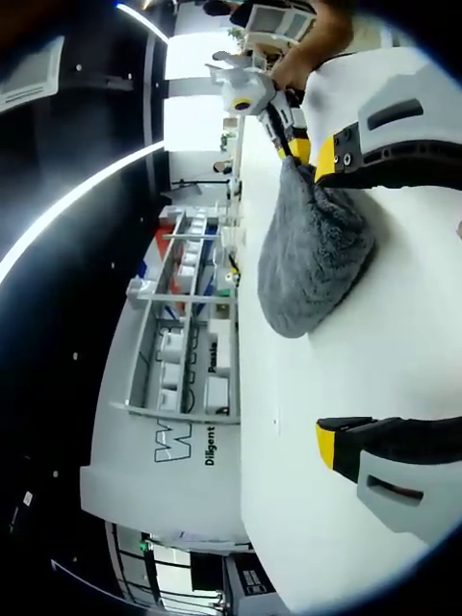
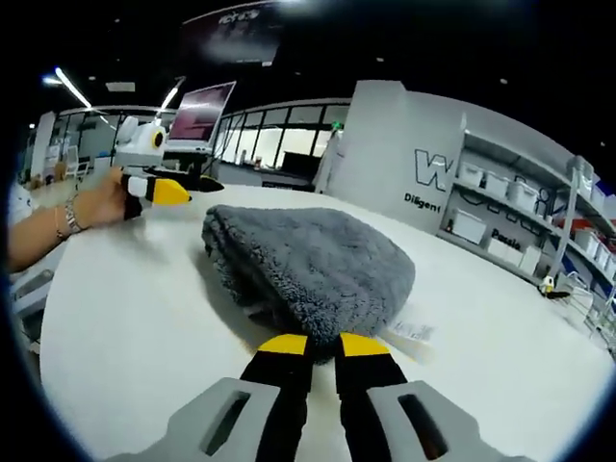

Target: Open the folded towel by lifting each exposed corner and separating the folded layers until the towel lies flat within the target outline without major curled edges

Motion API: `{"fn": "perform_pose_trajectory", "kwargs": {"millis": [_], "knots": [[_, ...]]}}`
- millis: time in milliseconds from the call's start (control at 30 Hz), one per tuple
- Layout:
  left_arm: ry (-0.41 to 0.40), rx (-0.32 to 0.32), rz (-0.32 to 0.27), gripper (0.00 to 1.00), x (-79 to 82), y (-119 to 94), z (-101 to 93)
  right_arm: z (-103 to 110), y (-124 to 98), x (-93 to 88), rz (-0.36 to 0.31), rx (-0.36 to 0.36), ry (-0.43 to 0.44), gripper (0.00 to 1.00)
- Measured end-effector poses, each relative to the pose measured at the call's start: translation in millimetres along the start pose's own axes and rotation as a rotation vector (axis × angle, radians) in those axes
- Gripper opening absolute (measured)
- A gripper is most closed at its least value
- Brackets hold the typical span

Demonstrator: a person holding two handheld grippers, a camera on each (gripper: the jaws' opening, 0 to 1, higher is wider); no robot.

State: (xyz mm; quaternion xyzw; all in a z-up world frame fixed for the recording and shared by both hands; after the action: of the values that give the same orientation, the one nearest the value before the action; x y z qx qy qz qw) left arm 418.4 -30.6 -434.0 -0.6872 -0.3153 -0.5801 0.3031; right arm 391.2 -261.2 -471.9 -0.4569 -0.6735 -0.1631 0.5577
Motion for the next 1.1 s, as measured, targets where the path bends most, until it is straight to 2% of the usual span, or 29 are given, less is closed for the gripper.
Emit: {"fn": "perform_pose_trajectory", "kwargs": {"millis": [333, 433, 500, 633, 900, 1100], "knots": [[0.000, 0.000, 0.002, 0.97, -0.3, -0.4, -0.1, -7.0, -0.4, 0.6, -0.004, -0.026, -0.014, 0.05], [0.002, 0.000, 0.002, 0.97, -0.3, -0.5, -0.3, -9.0, -2.3, 2.6, -0.028, -0.017, 0.031, 0.05], [-0.001, 0.000, 0.002, 0.97, -0.3, -0.3, -0.2, -12.1, -4.7, 2.0, -0.027, -0.036, 0.026, 0.04], [-0.001, -0.001, 0.000, 0.97, 0.2, -0.4, -0.3, -16.8, -8.2, 2.5, -0.027, -0.070, 0.000, 0.04], [-0.001, -0.002, 0.001, 0.97, -0.1, -0.1, -0.1, -23.1, -10.9, 9.0, -0.019, -0.148, -0.125, 0.03], [-0.002, -0.002, 0.000, 0.97, 0.1, 0.1, 0.1, -29.9, -13.3, 11.9, -0.014, -0.186, -0.166, 0.03]]}}
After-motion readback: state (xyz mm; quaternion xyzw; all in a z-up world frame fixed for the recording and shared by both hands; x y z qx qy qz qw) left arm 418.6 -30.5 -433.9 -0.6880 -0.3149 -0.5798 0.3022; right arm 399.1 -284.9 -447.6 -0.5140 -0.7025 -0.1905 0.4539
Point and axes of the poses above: the point that each gripper's makers call its tool centre point, and the gripper's own axes: y roughly forward along the fingers, z roughly to its left, x roughly out of its top, the point moved 1 cm from there along -y, roughly backward along the fingers, and after that the axes turned 5 degrees about -y, right-handed, at the moved point
